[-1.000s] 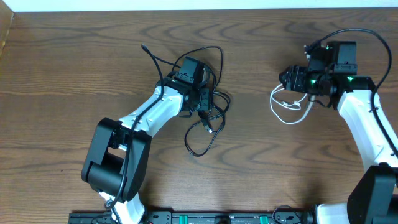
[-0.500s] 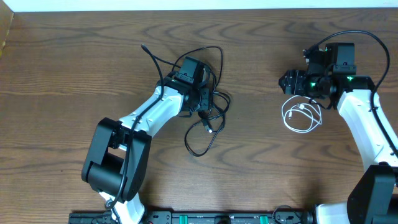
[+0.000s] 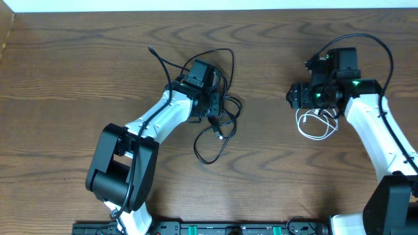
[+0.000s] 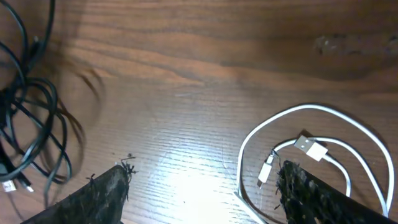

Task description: Untangle cables

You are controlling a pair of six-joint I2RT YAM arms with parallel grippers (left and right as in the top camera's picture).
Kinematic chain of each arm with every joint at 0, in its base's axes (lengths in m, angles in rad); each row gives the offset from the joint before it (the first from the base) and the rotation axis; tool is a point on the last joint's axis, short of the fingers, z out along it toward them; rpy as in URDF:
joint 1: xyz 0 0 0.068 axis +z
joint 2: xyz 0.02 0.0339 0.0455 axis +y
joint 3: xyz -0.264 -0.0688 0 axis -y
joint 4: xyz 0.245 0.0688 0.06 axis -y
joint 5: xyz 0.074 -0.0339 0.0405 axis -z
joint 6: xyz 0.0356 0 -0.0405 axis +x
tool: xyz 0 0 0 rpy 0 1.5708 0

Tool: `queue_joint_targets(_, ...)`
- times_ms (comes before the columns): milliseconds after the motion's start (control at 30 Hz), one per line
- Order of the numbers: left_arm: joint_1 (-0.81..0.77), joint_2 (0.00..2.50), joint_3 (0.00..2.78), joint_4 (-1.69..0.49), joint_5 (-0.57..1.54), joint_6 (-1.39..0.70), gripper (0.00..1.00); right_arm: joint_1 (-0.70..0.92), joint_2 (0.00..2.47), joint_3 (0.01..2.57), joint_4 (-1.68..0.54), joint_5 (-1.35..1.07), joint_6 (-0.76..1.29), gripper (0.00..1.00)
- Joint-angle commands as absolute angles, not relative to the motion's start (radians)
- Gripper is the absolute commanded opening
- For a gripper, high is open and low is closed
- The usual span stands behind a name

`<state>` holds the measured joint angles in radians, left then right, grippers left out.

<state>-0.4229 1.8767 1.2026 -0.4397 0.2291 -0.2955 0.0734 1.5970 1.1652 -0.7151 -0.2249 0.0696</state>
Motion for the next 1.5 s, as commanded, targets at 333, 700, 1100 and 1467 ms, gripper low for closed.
queue_joint_targets(333,-0.426,1.885,1.200,-0.439,0.216,-0.306,0.08,0.121,1.605,1.092,-0.746,0.317,0.421,0.91)
queue_joint_targets(700,-0.426,1.885,1.200,-0.440,0.202,-0.305,0.08,0.014,1.605,1.091,-0.716,0.373,0.461,0.99)
queue_joint_targets(1100,-0.427,1.891,1.194,-0.443,0.111,-0.305,0.08,-0.171,1.605,1.090,-0.811,0.160,0.429,0.99)
queue_joint_targets(1467,-0.427,1.891,1.193,-0.451,0.111,-0.305,0.08,-0.168,1.605,0.958,-0.702,0.097,0.530,0.45)
